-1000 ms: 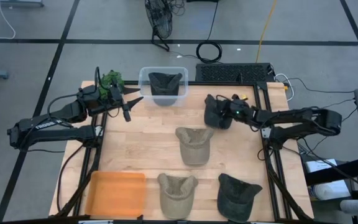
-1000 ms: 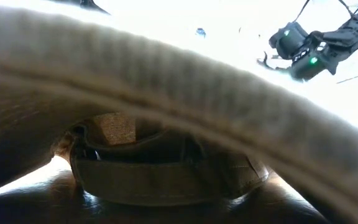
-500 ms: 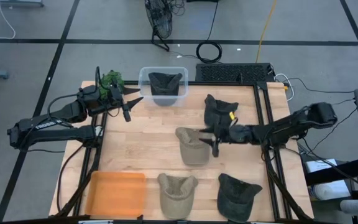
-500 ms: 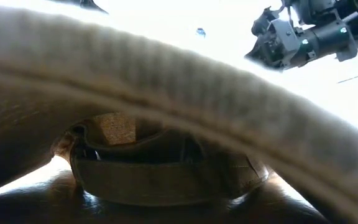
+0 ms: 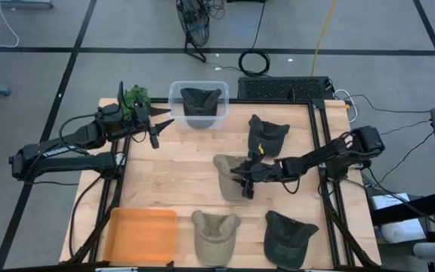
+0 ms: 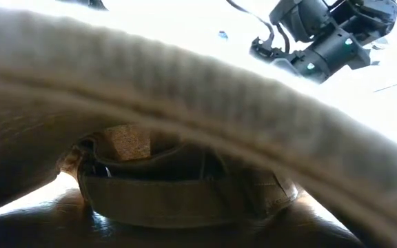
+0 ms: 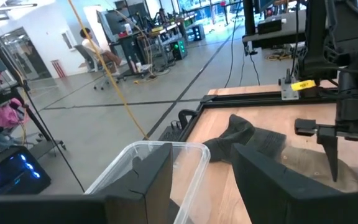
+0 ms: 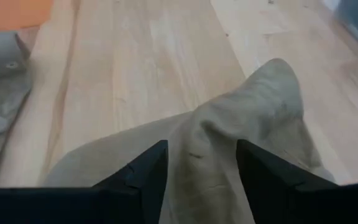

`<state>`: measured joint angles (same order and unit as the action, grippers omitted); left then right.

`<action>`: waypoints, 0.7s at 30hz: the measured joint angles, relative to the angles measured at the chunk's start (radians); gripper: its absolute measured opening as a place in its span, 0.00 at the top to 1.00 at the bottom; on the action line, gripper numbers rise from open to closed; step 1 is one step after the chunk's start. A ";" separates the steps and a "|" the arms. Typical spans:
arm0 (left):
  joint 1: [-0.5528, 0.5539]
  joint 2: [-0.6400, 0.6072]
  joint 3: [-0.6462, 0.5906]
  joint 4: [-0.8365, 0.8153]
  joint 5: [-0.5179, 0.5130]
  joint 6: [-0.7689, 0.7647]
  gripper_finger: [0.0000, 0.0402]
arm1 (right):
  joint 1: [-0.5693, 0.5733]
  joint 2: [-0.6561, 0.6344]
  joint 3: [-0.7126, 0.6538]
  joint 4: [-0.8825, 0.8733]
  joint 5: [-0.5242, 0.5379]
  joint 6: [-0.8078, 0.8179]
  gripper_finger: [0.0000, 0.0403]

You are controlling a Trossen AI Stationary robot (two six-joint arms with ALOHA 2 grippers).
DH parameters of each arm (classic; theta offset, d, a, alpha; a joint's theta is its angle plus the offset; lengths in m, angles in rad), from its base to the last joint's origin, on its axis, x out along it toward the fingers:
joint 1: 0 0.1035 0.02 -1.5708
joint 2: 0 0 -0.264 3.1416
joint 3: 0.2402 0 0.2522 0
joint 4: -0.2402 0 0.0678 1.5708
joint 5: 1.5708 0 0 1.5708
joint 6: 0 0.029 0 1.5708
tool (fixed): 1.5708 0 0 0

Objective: Pick & Place hat
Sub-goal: Put the top brown cap into the orange bin

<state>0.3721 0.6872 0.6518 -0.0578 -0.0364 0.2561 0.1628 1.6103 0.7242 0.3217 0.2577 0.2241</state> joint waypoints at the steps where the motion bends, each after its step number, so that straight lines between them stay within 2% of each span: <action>1: 0.000 0.000 0.000 0.000 0.000 0.000 0.56 | -0.001 -0.006 0.000 -0.009 0.000 0.001 0.57; 6: 0.000 0.000 0.000 0.000 0.000 0.001 0.56 | -0.004 -0.028 0.000 -0.053 -0.026 0.004 0.62; 13: 0.000 0.000 0.000 0.001 0.000 0.003 0.56 | -0.006 -0.030 0.000 -0.114 -0.079 0.041 0.75; 17: 0.000 0.000 0.000 0.001 0.000 0.003 0.56 | -0.005 -0.030 -0.002 -0.087 -0.080 -0.001 0.85; 21: 0.000 0.000 0.000 0.001 -0.007 0.013 0.56 | -0.006 -0.030 -0.002 -0.041 -0.129 -0.030 0.98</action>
<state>0.3717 0.6872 0.6518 -0.0568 -0.0438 0.2689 0.1572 1.5807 0.7227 0.2802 0.1287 0.1943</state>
